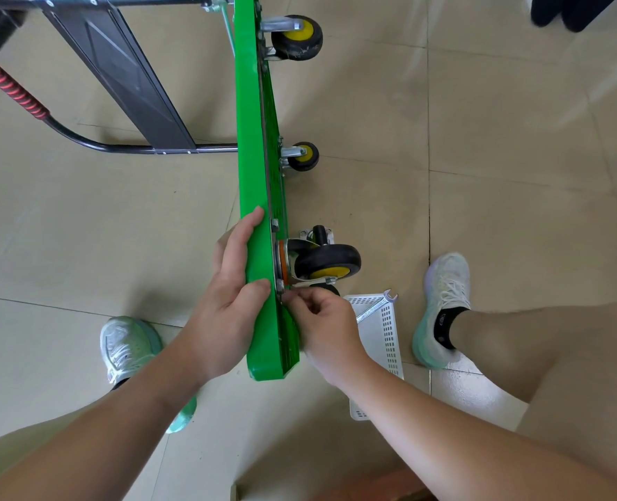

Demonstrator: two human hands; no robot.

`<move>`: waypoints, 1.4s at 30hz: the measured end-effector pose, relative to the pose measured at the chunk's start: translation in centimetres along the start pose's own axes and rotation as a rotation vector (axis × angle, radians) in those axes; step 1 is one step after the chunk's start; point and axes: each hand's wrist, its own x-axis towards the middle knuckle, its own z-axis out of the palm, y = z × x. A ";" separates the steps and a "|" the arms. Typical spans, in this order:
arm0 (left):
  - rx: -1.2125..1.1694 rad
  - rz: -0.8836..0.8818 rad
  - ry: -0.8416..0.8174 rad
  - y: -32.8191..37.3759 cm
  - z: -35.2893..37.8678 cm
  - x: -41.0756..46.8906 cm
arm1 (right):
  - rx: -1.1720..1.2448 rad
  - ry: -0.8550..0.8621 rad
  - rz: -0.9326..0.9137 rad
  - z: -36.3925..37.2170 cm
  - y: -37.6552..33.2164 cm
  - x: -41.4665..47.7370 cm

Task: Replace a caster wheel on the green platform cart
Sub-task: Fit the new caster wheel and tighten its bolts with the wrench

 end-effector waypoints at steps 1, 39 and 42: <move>-0.002 -0.003 -0.001 0.0 0.0 0.0 | -0.051 0.006 -0.013 -0.1 0.0 0.0; -0.017 -0.006 0.001 -0.4 0.0 0.0 | 0.007 -0.090 0.009 0.0 -0.5 0.1; -0.014 0.001 0.000 -0.4 0.0 0.0 | -0.047 -0.099 0.003 0.0 -0.9 -0.1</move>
